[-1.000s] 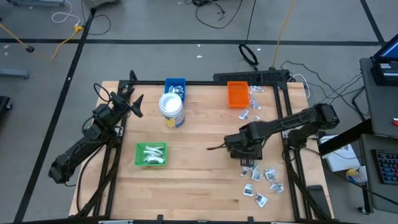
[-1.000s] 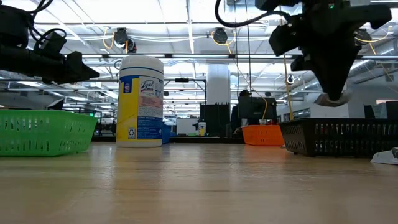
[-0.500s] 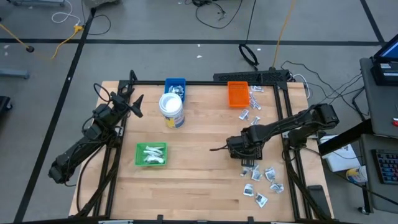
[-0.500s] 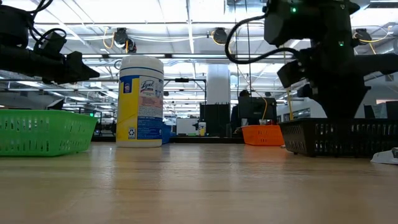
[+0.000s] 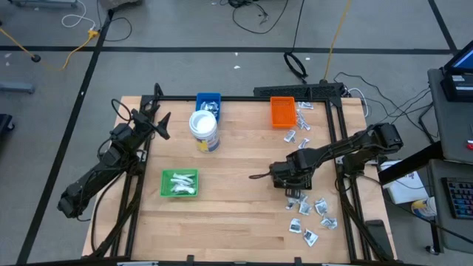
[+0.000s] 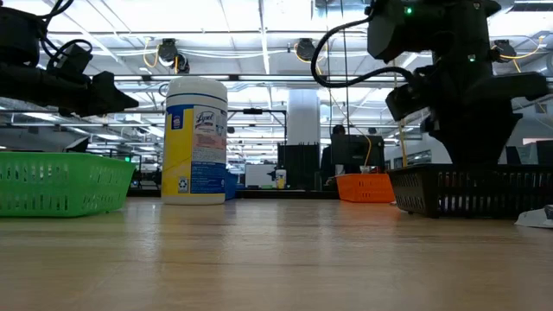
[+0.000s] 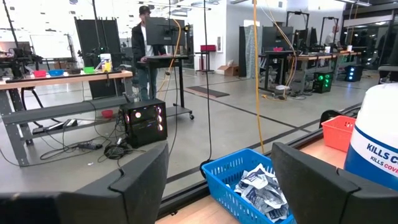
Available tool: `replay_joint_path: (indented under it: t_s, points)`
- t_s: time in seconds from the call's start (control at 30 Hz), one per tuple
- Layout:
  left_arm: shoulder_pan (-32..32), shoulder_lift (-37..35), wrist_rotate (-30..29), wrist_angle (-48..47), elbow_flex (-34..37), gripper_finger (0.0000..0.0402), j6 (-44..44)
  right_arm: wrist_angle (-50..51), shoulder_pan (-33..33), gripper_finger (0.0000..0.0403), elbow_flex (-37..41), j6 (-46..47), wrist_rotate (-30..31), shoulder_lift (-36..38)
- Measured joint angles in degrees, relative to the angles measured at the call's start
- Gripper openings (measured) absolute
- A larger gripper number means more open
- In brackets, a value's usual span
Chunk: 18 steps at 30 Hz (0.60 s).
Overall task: Pick & Place First Aid Supplies
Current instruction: Put the gray towelette pack into the black bin
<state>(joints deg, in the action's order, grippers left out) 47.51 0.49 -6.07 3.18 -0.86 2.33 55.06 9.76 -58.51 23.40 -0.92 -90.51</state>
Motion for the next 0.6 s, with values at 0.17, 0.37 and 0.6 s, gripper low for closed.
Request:
replay_joint_path:
  t_s: [0.17,0.37,0.6]
  points:
    - [0.0,0.0,0.0,0.0,0.0,0.0287,0.0,4.9,0.0,0.0209,-4.0,7.7,2.4,1.7]
    - [0.0,0.0,0.0,0.0,0.0,0.0277,0.0,9.7,1.0,0.0228,-9.2,24.3,2.3,2.2]
    - [0.0,0.0,0.0,0.0,0.0,0.0274,0.0,9.4,5.1,0.022,-11.8,45.4,2.3,2.3]
